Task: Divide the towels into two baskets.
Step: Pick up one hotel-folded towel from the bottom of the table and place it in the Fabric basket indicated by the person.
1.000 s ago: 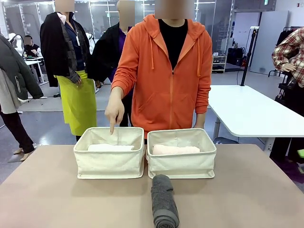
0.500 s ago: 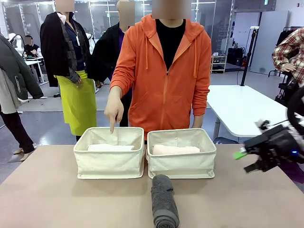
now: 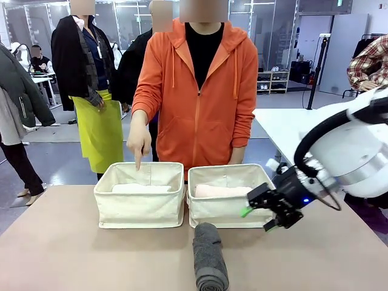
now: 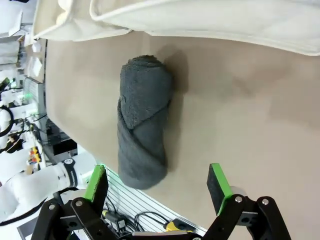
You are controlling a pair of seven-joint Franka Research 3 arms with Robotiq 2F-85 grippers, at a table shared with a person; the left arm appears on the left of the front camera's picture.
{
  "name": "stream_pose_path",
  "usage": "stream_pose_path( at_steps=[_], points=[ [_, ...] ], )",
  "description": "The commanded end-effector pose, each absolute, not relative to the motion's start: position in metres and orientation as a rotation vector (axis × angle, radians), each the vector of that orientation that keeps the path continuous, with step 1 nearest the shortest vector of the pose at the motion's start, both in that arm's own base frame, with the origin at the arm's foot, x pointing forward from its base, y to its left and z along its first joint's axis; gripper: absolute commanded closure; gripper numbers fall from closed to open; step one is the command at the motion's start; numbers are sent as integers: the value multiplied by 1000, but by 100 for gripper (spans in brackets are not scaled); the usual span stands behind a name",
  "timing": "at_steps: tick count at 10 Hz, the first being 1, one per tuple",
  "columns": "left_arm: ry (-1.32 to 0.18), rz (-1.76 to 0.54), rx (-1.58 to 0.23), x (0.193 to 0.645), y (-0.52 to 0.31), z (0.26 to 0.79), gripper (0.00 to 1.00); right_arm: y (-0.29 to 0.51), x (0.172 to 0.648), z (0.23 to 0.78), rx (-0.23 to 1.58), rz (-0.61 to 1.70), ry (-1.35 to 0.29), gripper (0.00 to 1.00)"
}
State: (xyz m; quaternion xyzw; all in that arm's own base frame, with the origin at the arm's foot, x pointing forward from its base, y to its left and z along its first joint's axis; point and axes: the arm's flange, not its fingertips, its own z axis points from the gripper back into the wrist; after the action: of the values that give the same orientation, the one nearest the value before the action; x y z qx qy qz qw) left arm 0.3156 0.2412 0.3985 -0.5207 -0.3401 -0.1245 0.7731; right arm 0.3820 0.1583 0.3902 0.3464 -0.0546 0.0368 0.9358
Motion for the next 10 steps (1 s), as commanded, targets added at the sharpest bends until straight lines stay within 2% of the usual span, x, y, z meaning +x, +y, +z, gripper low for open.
stream_pose_path(
  at_steps=[1, 10],
  points=[
    [-739, -267, -1129, 313, 242, 403, 0, 197, 386, 382, 625, 33, -87, 0],
    [-739, -267, -1129, 313, 242, 403, 0, 287, 396, 337, 495, 30, -53, 0]
  ],
)
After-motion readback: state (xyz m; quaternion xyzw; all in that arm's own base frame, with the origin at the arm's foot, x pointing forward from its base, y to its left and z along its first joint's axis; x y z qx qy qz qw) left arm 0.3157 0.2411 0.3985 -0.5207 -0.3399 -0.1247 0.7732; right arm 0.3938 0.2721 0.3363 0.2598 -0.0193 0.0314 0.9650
